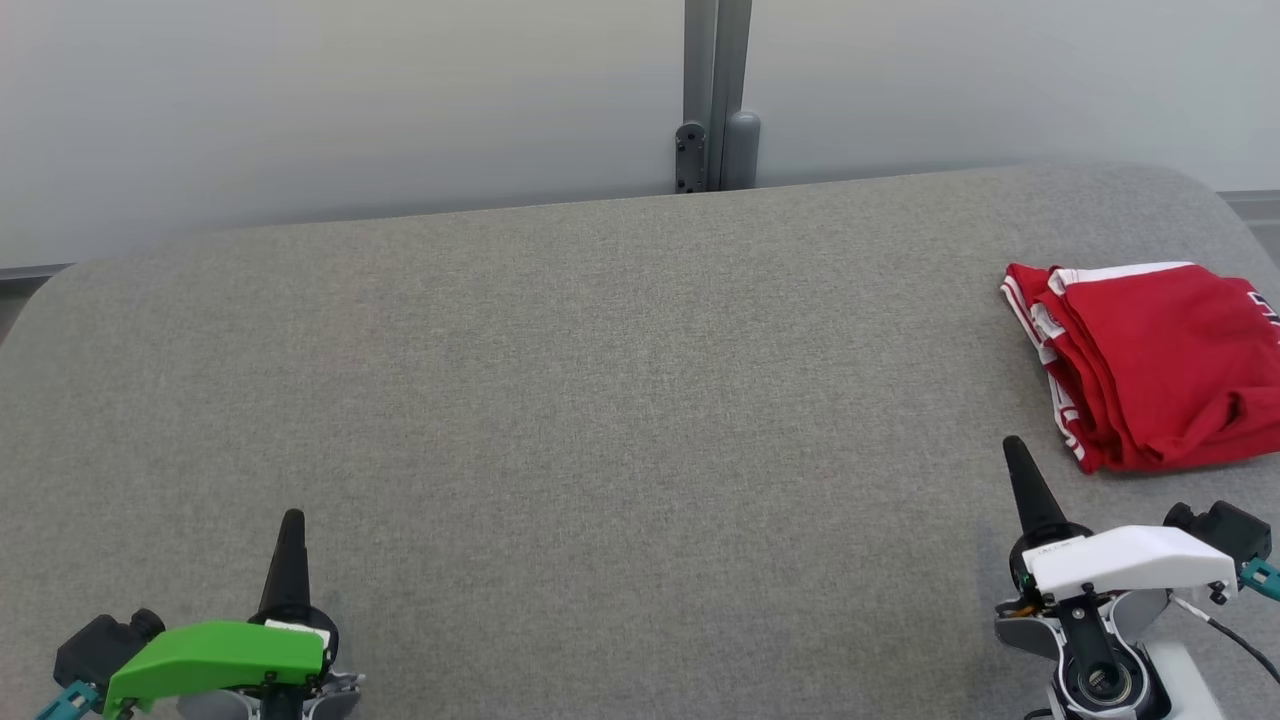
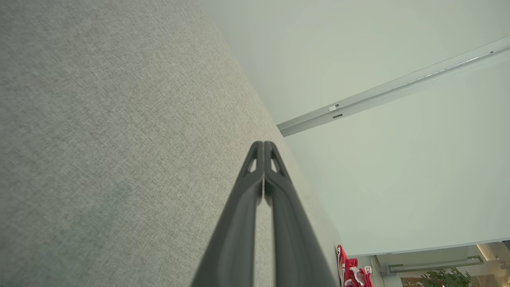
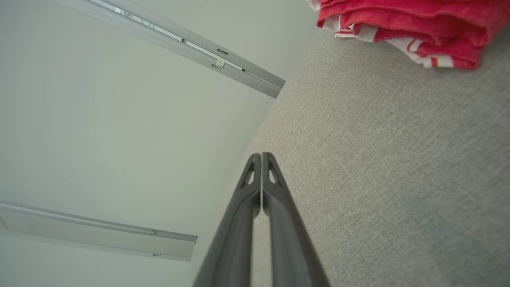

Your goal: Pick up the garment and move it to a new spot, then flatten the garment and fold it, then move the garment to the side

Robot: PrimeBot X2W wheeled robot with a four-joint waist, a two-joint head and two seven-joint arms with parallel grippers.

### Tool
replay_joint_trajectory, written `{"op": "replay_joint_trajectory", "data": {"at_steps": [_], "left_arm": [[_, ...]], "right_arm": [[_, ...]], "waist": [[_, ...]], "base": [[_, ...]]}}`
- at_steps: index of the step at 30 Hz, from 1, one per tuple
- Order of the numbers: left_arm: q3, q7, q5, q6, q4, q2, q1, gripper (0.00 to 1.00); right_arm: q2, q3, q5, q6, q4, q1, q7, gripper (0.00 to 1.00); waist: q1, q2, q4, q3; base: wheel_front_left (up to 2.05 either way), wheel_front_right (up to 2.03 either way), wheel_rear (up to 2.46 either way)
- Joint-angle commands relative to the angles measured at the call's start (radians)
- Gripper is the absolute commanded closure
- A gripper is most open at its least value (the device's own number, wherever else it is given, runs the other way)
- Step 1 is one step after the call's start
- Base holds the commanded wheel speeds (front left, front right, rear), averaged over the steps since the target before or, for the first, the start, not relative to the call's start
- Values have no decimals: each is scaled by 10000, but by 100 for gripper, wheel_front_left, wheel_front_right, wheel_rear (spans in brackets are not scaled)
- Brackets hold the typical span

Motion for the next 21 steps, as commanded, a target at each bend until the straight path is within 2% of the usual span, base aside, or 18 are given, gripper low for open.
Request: {"op": "replay_joint_trajectory", "data": {"at_steps": [1,21], "left_arm": [[91,56,-236,-82,-56,28,-257,100],[367,538,-1921,-281,-14,30,-490,100]], "right_arm": [[-59,-71,276,4,-139,-3,81,100],[-61,-367,2066,4,-229,41,597,100]], "waist": [[0,0,0,-3],[0,0,1,-40]], "base": [[0,0,0],[0,0,0]]}}
